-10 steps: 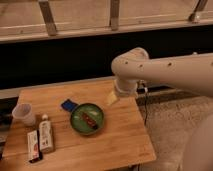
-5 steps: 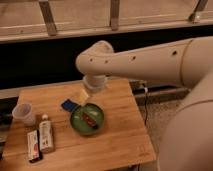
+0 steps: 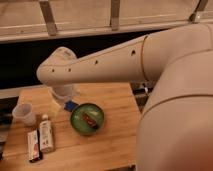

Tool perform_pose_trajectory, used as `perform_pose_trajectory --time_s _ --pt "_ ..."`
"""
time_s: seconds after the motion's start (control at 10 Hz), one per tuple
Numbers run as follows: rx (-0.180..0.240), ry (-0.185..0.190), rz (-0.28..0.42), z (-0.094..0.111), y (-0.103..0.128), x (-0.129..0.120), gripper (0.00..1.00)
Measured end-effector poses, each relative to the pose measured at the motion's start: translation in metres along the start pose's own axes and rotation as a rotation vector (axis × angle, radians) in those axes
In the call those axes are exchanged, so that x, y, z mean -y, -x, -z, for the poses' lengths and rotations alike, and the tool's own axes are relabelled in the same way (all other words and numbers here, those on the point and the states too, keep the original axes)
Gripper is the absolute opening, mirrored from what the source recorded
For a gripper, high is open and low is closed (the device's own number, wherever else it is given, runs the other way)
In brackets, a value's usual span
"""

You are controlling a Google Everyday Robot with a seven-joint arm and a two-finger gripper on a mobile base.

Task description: Place the eraser on the white sponge

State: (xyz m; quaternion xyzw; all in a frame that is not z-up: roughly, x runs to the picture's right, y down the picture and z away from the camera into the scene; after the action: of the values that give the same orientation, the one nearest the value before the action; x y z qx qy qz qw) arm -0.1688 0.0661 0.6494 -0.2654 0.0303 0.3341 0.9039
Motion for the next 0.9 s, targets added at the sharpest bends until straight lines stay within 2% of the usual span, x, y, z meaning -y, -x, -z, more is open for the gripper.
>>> perform_pose_trajectory --time_s 0.5,0.6,0.7,0.9 --pt "0.0 0.001 0.0 0.0 0.0 0.0 0.8" --pt "-0.003 -0.009 0.02 0.001 0.003 -0.002 0.8" --pt "-0.007 -0.005 0.038 0.0 0.009 -0.012 0.8" --pt "-0.002 0.017 0.039 -0.005 0.035 -0.044 0.8"
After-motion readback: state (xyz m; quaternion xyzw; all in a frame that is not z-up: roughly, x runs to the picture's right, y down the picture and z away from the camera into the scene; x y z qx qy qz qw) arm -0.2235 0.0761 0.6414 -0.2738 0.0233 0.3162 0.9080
